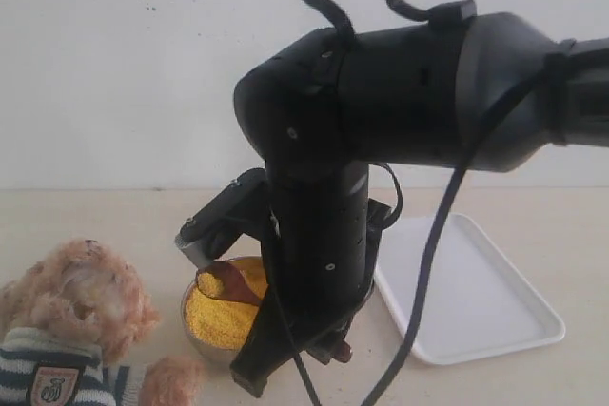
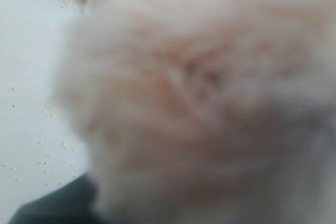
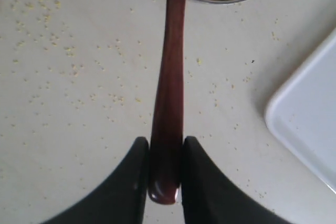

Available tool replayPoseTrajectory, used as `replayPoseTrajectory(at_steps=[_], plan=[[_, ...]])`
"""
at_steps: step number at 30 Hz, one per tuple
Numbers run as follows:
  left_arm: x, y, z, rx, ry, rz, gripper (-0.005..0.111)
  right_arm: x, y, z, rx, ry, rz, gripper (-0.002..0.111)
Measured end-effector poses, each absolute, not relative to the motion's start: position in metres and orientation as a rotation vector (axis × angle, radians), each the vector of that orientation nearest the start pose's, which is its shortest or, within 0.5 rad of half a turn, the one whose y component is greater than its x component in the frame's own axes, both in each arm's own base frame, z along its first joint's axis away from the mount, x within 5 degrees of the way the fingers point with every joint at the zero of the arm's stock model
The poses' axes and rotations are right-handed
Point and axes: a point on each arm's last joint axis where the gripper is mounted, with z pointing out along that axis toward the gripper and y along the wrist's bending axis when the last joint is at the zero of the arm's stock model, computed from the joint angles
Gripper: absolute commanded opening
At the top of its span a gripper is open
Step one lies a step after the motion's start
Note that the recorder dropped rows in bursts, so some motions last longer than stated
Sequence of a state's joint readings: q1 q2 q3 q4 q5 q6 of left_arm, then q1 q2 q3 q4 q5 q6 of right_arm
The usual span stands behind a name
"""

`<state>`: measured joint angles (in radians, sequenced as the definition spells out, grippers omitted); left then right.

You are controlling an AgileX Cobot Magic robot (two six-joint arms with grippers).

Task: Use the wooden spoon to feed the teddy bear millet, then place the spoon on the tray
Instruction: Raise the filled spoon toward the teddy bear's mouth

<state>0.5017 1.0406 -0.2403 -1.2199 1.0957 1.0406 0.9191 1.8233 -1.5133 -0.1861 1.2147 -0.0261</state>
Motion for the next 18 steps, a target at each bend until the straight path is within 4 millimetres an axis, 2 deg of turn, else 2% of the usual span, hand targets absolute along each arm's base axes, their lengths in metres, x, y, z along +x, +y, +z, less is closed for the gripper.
replayPoseTrajectory(at_steps=[5,6,8,11,18], plan=[[0.131,-0.015,0.191,-0.250,2.355,-1.105,0.004,0.225,0.279,0.289,-1.391,2.559,-0.016,0.003],[0.131,-0.015,0.191,-0.250,2.355,-1.105,0.004,0.220,0.276,0.300,-1.391,2.539,0.035,0.003],[0.131,-0.015,0.191,-0.250,2.355,-1.105,0.004,0.213,0.274,0.311,-1.400,2.517,0.102,0.003],[0.131,-0.015,0.191,-0.250,2.355,-1.105,0.004,0.199,0.280,0.317,-1.457,2.471,0.127,0.003],[0.131,-0.015,0.191,-0.250,2.355,-1.105,0.004,0.165,0.303,0.318,-1.605,2.348,0.141,0.003]])
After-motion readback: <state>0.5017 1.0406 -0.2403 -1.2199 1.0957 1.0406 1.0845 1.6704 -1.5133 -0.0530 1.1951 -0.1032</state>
